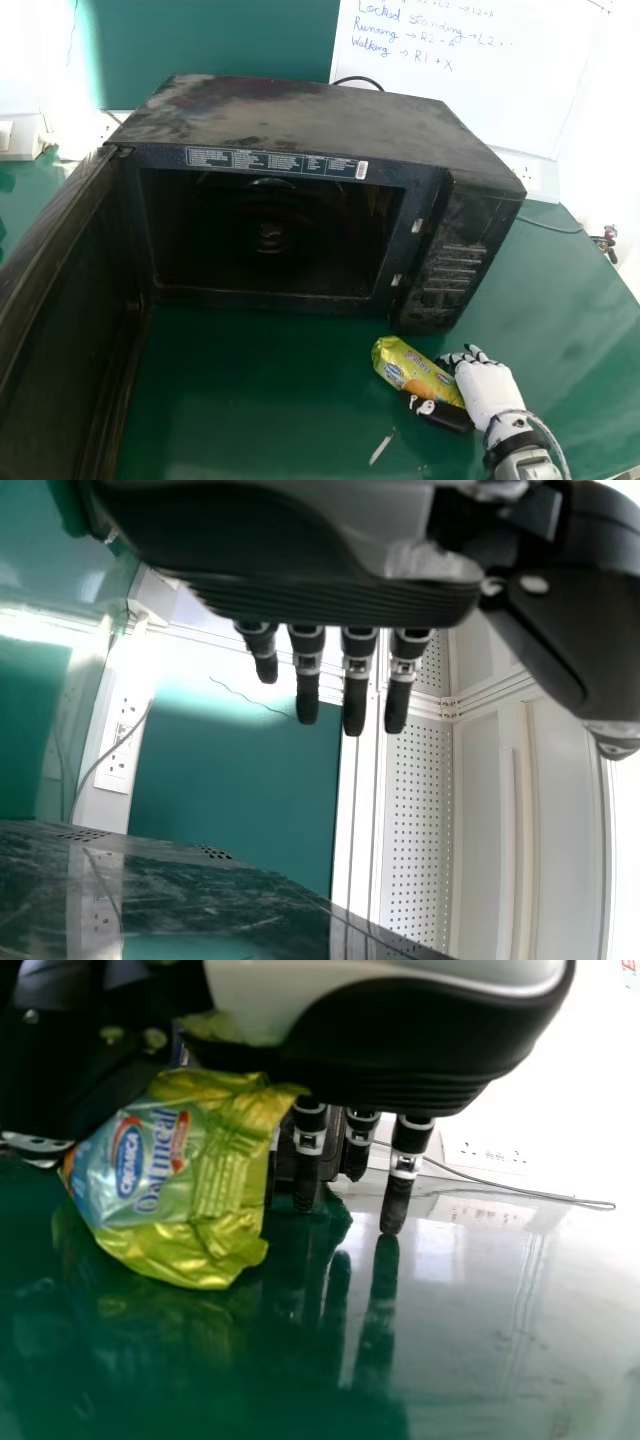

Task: Put biscuit inside oven

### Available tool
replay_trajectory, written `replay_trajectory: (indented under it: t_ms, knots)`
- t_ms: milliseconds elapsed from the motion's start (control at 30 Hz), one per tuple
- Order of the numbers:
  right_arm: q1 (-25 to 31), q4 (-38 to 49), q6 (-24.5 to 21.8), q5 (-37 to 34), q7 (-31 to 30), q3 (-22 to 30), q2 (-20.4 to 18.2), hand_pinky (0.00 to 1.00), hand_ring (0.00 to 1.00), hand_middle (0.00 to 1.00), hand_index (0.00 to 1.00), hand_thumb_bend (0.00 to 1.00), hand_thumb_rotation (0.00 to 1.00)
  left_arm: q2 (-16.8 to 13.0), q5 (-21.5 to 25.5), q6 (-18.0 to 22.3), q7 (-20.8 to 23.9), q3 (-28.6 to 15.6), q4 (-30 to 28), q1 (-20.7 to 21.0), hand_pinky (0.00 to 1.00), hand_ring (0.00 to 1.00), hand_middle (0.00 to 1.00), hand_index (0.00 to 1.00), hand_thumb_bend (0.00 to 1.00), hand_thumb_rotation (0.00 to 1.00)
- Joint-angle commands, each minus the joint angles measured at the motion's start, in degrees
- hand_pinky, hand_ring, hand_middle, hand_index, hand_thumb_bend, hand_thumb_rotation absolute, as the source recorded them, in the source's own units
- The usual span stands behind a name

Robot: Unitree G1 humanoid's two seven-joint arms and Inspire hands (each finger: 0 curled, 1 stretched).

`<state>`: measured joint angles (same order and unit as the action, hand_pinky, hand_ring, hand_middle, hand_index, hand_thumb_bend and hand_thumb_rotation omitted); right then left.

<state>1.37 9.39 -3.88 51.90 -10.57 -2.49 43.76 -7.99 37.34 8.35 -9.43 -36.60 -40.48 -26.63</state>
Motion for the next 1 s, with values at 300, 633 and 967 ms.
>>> replay_trajectory:
  t_ms: [300, 633, 967]
  knots:
    - [0.15, -3.81, 1.98, -4.32, 0.08, -0.95, -0.73, 0.74, 0.82, 0.86, 0.81, 0.94, 0.53, -0.20, -0.16, 0.21, -0.02, 0.16, -0.95, -0.50, 0.97, 0.92, 0.91, 0.90, 0.96, 0.94]
    - [-2.18, -6.20, 3.80, -4.60, 3.78, -1.82, -1.16, 0.30, 0.40, 0.53, 0.63, 0.91, 0.36, 0.09, -0.09, 0.22, 0.32, 0.36, -1.54, -0.80, 0.97, 0.92, 0.90, 0.89, 0.95, 0.94]
    - [-3.24, -6.06, 3.52, -7.24, 3.33, -2.13, -1.46, 0.21, 0.32, 0.42, 0.49, 0.91, 0.16, -0.07, 0.35, 0.11, 0.32, 0.17, -1.36, -0.68, 0.97, 0.92, 0.91, 0.89, 0.95, 0.93]
